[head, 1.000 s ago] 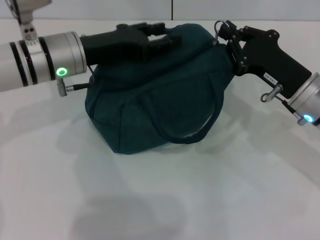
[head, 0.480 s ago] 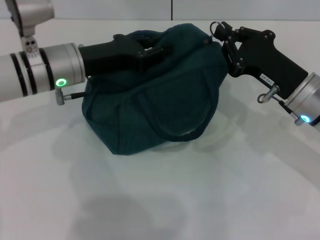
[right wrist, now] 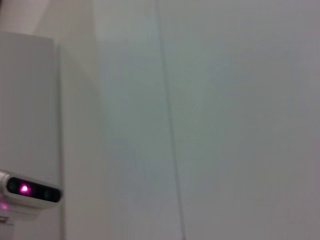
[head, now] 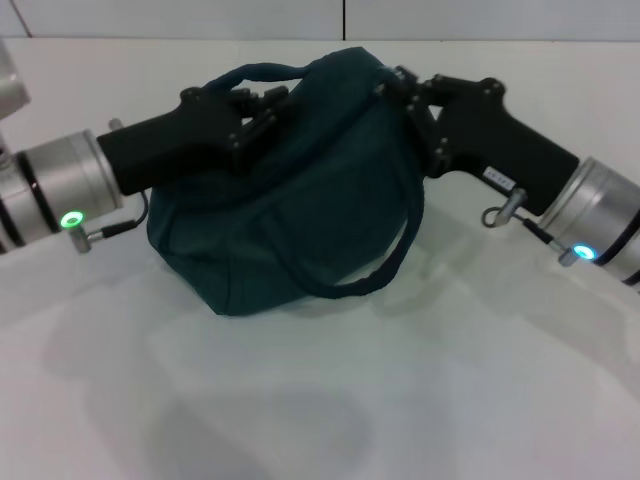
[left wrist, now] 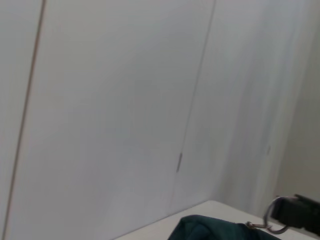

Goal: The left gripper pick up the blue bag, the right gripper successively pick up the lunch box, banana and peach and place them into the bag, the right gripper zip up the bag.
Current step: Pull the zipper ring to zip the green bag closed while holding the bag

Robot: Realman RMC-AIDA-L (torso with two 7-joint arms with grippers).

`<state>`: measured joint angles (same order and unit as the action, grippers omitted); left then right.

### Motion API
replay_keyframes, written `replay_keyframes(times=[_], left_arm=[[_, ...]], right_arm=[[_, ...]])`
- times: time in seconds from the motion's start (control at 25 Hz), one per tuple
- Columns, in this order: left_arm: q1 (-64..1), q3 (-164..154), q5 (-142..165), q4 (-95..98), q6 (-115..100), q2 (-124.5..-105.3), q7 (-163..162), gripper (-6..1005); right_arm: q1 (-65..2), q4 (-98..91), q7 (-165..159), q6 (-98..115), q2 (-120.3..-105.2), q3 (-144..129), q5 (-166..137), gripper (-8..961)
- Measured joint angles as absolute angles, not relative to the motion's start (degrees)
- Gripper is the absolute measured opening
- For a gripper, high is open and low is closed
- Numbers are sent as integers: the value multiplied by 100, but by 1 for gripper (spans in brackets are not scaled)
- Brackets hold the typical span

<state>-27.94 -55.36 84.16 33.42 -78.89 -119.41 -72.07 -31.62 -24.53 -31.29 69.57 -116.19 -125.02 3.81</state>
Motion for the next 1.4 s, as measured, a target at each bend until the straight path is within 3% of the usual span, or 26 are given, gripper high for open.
replay_keyframes(times=[0.36,1.0,1.4], left_arm=[[-2515,-5519,8514,3442,-8514,-11853,-7178,41],[-2614,-5495,8525,3443,-8503,-11832,-7208,39],[-2968,-5539,8650,3392,-8241,-11915,-7232,38]], right_arm=[[-3234,-2681,-3219,6962,-11619,-12881,410,19],[-3015,-2370,-2886,6958,-11619,-12812,1031,19],[-2901,-2147,-2958,6916,-11619,-12821,1987,19]])
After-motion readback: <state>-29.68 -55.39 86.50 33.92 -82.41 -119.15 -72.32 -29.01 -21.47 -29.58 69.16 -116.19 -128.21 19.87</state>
